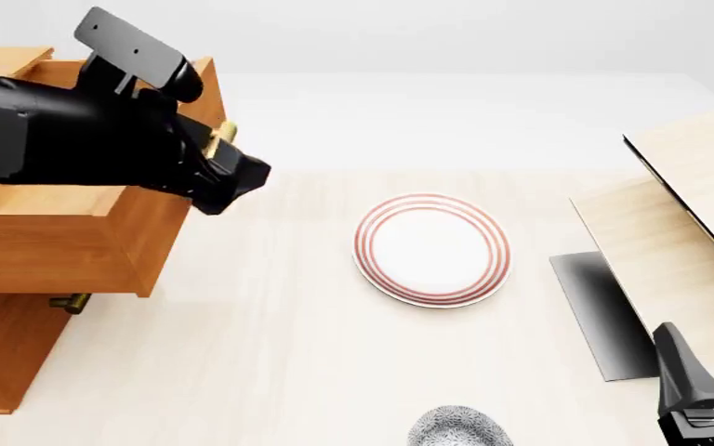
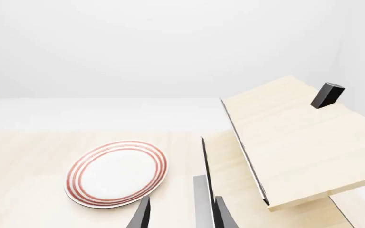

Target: Open the top drawer of the cabinet and put the bowl in it.

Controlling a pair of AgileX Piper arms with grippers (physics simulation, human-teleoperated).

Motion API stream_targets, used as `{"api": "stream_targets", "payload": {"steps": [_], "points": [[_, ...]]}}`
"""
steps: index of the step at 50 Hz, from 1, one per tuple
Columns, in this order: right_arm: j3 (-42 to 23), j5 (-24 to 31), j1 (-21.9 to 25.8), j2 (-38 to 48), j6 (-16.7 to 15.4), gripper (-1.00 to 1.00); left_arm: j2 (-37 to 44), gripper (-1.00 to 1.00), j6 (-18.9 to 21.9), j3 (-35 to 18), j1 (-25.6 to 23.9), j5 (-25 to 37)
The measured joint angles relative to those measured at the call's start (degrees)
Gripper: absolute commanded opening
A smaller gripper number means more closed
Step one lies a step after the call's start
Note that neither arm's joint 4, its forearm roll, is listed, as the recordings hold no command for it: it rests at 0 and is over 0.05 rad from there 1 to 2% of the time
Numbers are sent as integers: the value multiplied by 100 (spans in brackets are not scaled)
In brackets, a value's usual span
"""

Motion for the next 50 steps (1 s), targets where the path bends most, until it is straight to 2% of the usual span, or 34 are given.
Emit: {"api": "stream_targets", "payload": {"steps": [18, 37, 50], "points": [[0, 0, 0, 0, 0, 100, 105, 100, -282, 589, -517, -634], [0, 0, 0, 0, 0, 100, 240, 100, -896, 1146, -990, -1269], [0, 0, 0, 0, 0, 100, 364, 100, -1085, 1450, -1238, -1610]]}}
